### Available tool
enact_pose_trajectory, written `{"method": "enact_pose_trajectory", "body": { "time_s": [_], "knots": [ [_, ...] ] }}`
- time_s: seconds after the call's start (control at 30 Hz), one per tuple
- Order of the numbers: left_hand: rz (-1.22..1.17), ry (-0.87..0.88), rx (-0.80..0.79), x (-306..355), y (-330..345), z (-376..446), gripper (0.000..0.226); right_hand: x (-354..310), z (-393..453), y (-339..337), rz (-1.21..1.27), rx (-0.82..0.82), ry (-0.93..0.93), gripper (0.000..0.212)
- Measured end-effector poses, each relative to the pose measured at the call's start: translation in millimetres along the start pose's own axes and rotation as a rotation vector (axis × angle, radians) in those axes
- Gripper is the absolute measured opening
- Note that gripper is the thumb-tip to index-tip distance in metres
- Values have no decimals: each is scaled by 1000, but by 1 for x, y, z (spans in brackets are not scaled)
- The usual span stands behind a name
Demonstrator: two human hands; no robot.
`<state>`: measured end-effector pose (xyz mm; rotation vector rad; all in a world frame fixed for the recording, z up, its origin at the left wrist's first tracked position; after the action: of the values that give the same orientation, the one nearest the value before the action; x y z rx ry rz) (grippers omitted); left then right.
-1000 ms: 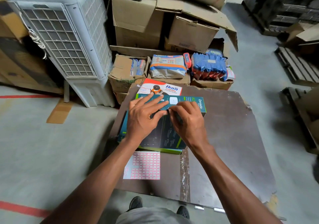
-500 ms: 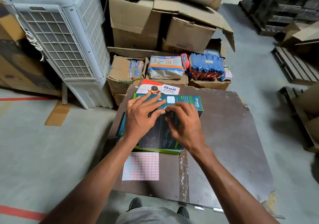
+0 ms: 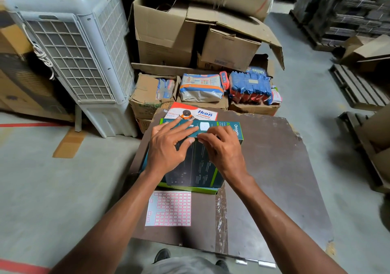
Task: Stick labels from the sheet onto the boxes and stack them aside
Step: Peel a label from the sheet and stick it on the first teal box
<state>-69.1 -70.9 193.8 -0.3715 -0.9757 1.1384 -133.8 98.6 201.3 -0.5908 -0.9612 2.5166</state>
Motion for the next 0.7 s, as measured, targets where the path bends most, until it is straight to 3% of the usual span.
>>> {"method": "enact_pose_trajectory", "body": {
  "time_s": [0.13,0.27,0.43,0.7],
  "knots": [
    [5,9,0,-1,0,2,35,8,5,-2,53,-14,30,18],
    [-3,-4,3,-1,-1,5,36,15,12,-5,201,-35,146,33],
    [-24,-12,66,11,-8,3,35,5,16,-6,116,-65,111,17],
    [74,22,114,16,-3,0,16,13,8,-10,109,-85,101,18]
  ]
}}
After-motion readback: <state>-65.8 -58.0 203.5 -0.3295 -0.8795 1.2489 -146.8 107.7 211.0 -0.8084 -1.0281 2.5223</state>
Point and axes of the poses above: each hand's wrist, its own z-axis towards the middle knuckle, its own y-axis out of the palm, x = y × z, the point moved 4 cm from there along z, towards the middle knuckle, and after that the axes turned 3 degrees about x, right-handed, at the moved point
